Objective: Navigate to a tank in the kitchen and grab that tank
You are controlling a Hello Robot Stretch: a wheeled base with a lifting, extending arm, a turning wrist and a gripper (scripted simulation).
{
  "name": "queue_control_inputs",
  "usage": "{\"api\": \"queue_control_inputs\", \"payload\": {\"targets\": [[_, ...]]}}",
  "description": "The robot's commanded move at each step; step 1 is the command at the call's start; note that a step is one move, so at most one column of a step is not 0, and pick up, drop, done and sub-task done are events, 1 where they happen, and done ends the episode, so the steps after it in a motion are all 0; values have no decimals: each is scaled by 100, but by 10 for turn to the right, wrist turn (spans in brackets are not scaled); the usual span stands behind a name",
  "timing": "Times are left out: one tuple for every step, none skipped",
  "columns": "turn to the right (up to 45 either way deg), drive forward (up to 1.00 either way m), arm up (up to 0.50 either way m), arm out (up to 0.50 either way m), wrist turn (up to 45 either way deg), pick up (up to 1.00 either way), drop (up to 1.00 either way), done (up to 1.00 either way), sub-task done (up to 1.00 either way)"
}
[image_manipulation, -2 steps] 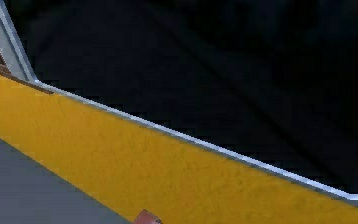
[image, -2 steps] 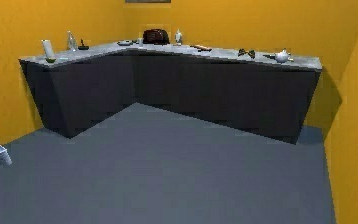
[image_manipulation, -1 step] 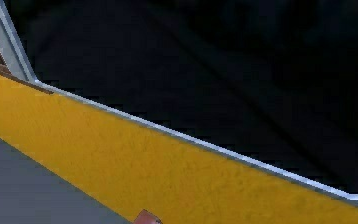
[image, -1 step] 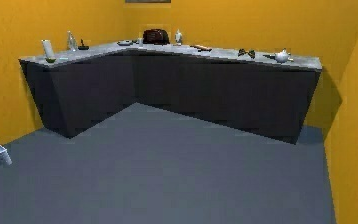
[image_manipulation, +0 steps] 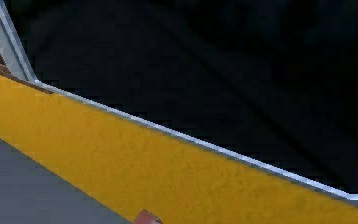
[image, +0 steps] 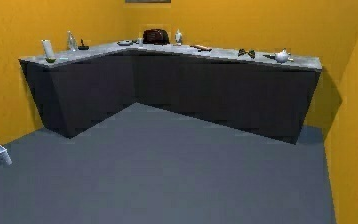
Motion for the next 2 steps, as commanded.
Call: {"api": "queue_control_inputs", "payload": {"targets": [[0, 0, 0, 0, 450, 0, 0, 0, 0], [0, 0, 0, 0, 450, 0, 0, 0, 0]]}}
